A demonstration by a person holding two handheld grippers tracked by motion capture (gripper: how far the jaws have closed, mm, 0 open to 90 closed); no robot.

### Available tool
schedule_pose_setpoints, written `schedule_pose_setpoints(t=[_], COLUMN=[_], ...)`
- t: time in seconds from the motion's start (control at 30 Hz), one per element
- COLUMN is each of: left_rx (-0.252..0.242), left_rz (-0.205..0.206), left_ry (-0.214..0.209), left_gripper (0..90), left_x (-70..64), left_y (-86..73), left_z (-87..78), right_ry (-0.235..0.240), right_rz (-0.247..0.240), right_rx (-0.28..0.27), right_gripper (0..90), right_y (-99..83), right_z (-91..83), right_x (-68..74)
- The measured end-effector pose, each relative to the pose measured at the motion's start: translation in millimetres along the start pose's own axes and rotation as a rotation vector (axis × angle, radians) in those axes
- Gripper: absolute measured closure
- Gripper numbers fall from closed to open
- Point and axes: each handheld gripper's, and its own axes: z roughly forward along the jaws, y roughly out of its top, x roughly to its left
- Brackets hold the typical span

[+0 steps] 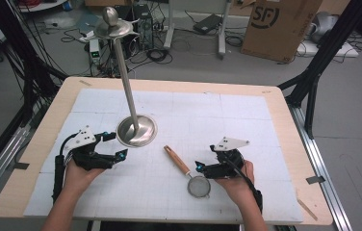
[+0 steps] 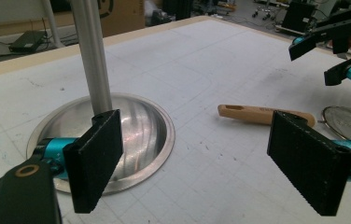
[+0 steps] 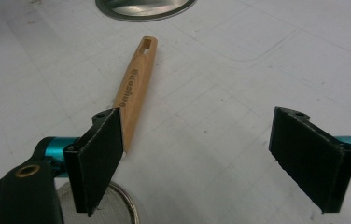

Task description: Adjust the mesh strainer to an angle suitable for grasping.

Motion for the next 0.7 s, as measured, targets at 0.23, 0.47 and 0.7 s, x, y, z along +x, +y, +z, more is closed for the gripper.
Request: schedule_pose_setpoints(t=[0.23,0.47,0.7], left_rx=[0.003,-0.005,-0.005], left_rz=[0.001,0.001,0.005], left_ry=[-0.003,-0.003,-0.002], left_gripper=[18.9,18.9,19.0], left_x=[0.3,-0.2,-0.7], left_y=[-0.1,0.7,1.1], left_z=[2.0,1.2,2.0], right_ry=[0.015,0.052,0.095], right_rz=[-0.001,-0.059,-0.054], right_rx=[0.05,0.102,0.189], right_gripper=[17.0,26.6,41.6], right_y=[4.2,9.7,12.5], right_z=[11.5,25.0,35.6], right_x=[7.8,21.5,31.0])
